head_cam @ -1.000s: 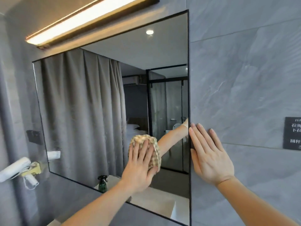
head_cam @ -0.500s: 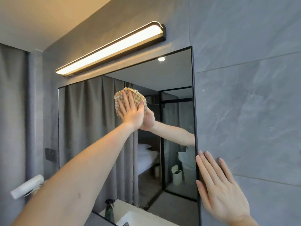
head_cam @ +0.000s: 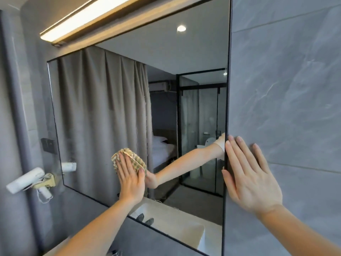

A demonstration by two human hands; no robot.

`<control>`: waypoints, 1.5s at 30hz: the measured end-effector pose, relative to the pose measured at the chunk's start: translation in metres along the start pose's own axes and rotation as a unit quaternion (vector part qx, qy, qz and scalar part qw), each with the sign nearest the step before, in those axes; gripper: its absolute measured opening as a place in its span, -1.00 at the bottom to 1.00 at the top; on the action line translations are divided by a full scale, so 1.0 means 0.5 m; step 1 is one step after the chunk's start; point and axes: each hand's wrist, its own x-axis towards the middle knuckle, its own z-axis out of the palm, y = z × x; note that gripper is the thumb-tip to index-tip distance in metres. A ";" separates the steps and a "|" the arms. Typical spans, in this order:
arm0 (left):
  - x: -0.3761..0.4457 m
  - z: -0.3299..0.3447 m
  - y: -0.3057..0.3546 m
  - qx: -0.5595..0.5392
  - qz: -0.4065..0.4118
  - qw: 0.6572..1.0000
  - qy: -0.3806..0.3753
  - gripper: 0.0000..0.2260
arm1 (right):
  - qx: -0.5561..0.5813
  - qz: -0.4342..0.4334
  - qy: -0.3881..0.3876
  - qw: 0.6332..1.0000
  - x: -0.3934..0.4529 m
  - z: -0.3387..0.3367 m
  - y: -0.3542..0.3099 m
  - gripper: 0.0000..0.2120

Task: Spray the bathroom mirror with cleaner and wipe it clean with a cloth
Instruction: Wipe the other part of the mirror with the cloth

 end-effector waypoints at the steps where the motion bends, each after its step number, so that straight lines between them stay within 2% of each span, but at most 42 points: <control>1: -0.040 0.022 -0.038 0.020 -0.011 1.000 -0.020 -0.28 | -0.001 -0.001 -0.001 1.000 0.000 0.000 0.000 -0.39; 4: -0.135 0.076 -0.119 0.049 -0.066 0.994 -0.079 -0.20 | -0.002 0.000 -0.006 1.000 0.002 0.000 -0.001 -0.37; 7: -0.164 0.094 -0.131 0.046 -0.102 0.987 -0.115 -0.14 | -0.003 0.001 -0.009 1.000 0.003 -0.003 -0.001 -0.35; 12: -0.133 0.049 -0.080 0.012 -0.087 0.990 -0.113 -0.15 | -0.008 0.003 -0.019 1.000 0.006 -0.007 -0.002 -0.35; 17: 0.010 -0.072 0.135 0.013 0.036 0.999 -0.039 -0.19 | 0.003 0.009 -0.031 0.999 0.011 -0.016 -0.004 -0.37; 20: 0.130 -0.153 0.268 0.052 0.121 0.991 -0.011 -0.24 | 0.026 0.011 -0.048 0.998 0.015 -0.022 -0.001 -0.36; 23: 0.234 -0.220 0.387 0.089 0.163 0.982 -0.001 -0.26 | 0.055 -0.019 -0.037 0.998 0.046 -0.027 0.012 -0.37; 27: 0.299 -0.273 0.555 0.095 0.227 0.969 0.017 -0.28 | 0.082 -0.037 0.001 0.996 0.188 -0.047 0.040 -0.32; 31: 0.330 -0.293 0.651 0.072 0.254 0.964 0.036 -0.31 | 0.084 0.014 0.026 0.996 0.343 -0.065 0.052 -0.28; 34: 0.370 -0.301 0.637 0.045 0.223 0.972 0.064 -0.34 | 0.069 0.051 0.003 0.996 0.377 -0.054 0.062 -0.27; 37: 0.419 -0.310 0.581 0.009 0.142 0.987 0.080 -0.36 | 0.033 0.043 0.005 0.999 0.369 -0.039 0.061 -0.26; 45: 0.452 -0.285 0.273 -0.086 -0.088 0.987 0.100 -0.37 | 0.019 0.042 0.027 0.999 0.368 -0.029 0.059 -0.25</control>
